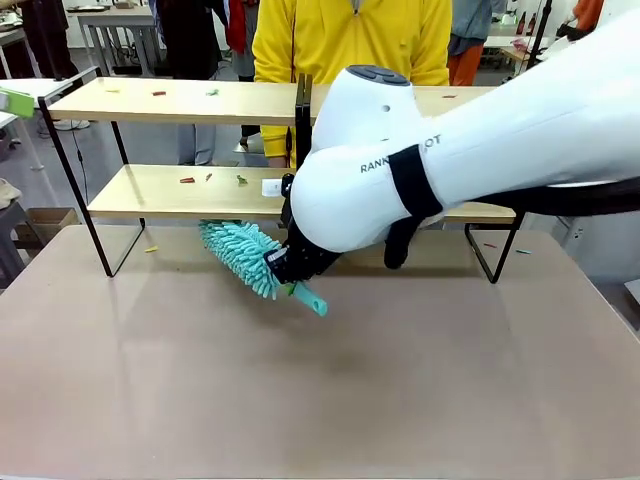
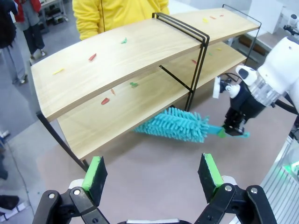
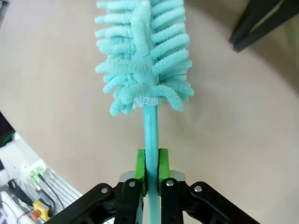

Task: Clean the shelves.
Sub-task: Clean a randomly selected level of the Shelf with the Duster.

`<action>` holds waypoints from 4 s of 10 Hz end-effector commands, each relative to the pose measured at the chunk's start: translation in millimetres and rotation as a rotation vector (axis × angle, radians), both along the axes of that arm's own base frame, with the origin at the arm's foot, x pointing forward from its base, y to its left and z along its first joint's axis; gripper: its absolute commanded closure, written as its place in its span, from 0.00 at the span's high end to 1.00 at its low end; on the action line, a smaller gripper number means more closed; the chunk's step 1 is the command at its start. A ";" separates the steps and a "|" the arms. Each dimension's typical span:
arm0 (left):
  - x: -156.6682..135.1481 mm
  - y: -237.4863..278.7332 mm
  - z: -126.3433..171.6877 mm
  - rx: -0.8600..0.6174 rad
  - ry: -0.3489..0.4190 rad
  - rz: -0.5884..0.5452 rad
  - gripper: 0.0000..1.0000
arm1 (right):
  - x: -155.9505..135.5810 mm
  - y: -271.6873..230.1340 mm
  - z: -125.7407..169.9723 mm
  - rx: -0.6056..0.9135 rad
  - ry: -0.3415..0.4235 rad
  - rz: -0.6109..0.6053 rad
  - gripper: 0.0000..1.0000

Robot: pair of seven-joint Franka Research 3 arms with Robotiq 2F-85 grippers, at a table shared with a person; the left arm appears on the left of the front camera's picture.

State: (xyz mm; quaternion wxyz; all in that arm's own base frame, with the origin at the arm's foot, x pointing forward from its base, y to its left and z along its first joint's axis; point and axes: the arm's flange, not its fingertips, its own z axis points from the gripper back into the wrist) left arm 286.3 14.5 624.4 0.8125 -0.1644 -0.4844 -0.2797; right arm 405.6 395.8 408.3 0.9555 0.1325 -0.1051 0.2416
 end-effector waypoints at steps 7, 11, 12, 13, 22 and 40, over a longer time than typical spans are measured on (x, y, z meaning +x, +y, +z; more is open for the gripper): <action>0.2 -0.2 -0.1 -0.005 -0.001 0.001 1.00 | 61.4 13.7 -28.4 0.094 -0.055 -0.184 0.00; 0.2 -0.2 -0.1 -0.005 -0.001 0.001 1.00 | 78.6 32.9 -44.7 0.140 -0.002 -0.198 0.00; 0.2 -0.2 -0.1 -0.005 -0.001 0.001 1.00 | 81.9 42.4 -44.0 0.176 0.018 -0.188 0.00; 0.2 -0.2 -0.1 -0.005 -0.001 0.001 1.00 | 84.5 48.4 -46.0 0.184 0.052 -0.161 0.00; 0.2 -0.2 -0.1 -0.005 -0.001 0.001 1.00 | 69.2 97.0 -56.0 0.283 0.178 0.045 0.02; 0.2 -0.2 -0.1 -0.005 -0.001 0.001 1.00 | -15.7 -37.2 27.0 0.456 0.506 0.788 0.02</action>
